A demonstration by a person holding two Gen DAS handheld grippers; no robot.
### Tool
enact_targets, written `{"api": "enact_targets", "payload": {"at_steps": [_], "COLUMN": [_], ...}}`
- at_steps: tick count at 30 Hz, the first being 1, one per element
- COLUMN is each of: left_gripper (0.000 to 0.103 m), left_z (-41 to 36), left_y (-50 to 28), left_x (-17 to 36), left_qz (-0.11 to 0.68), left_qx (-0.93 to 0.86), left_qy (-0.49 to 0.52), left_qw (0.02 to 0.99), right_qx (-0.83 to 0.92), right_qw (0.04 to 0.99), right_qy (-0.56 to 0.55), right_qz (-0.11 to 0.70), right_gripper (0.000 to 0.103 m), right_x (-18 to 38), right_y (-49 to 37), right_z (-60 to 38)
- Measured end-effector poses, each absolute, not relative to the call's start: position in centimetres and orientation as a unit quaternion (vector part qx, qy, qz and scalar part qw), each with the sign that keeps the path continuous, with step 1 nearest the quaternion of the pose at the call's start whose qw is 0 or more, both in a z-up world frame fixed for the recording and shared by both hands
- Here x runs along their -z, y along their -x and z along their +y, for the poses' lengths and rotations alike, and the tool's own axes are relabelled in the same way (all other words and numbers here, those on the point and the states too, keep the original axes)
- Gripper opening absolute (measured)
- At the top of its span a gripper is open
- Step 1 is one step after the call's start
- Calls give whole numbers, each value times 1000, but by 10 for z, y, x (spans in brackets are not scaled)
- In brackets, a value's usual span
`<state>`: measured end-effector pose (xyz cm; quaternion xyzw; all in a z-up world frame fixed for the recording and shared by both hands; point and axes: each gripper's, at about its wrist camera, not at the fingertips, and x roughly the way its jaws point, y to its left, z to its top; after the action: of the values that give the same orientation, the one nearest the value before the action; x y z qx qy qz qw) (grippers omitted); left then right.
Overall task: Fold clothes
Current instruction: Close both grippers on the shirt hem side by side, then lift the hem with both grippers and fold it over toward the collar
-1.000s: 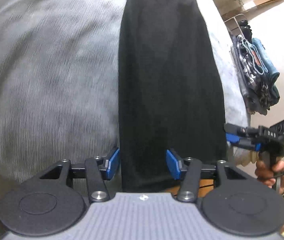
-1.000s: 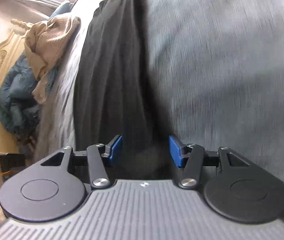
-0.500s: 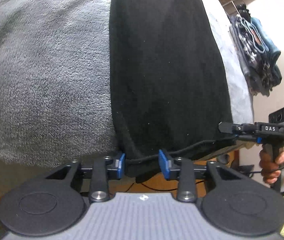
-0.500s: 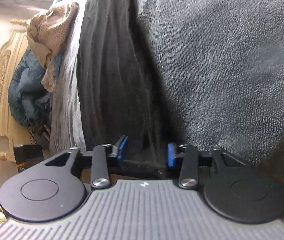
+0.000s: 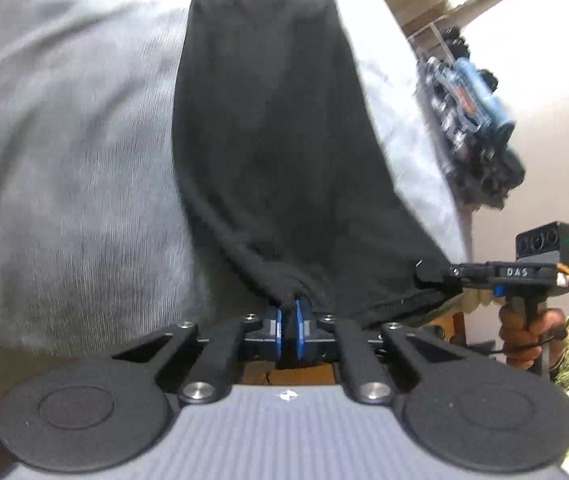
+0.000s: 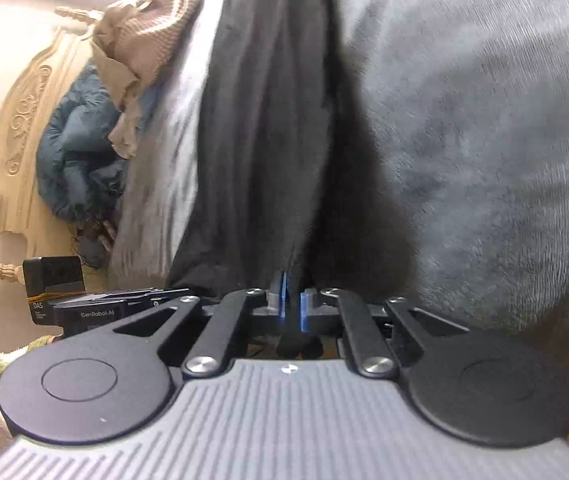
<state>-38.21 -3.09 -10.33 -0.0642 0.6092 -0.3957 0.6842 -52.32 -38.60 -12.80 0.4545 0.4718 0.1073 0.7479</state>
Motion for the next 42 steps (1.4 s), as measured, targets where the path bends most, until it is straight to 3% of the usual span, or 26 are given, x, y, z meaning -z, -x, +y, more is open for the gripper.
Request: {"api": "enact_targets", "payload": {"at_steps": [16, 42], "left_gripper": [7, 7], "left_z": [-62, -162], "left_y": [282, 45], "left_x": [45, 105], "left_qz": [510, 465], "left_qx": [397, 345], "left_qy": [125, 201], "left_qw": [753, 790], "right_qx": [-140, 7], "right_qw": [827, 864], "right_qy": [-422, -436], "right_qz": [342, 250], "right_gripper": [4, 4], "right_x": [73, 95], "right_y": [449, 248], "right_z": [-423, -487]}}
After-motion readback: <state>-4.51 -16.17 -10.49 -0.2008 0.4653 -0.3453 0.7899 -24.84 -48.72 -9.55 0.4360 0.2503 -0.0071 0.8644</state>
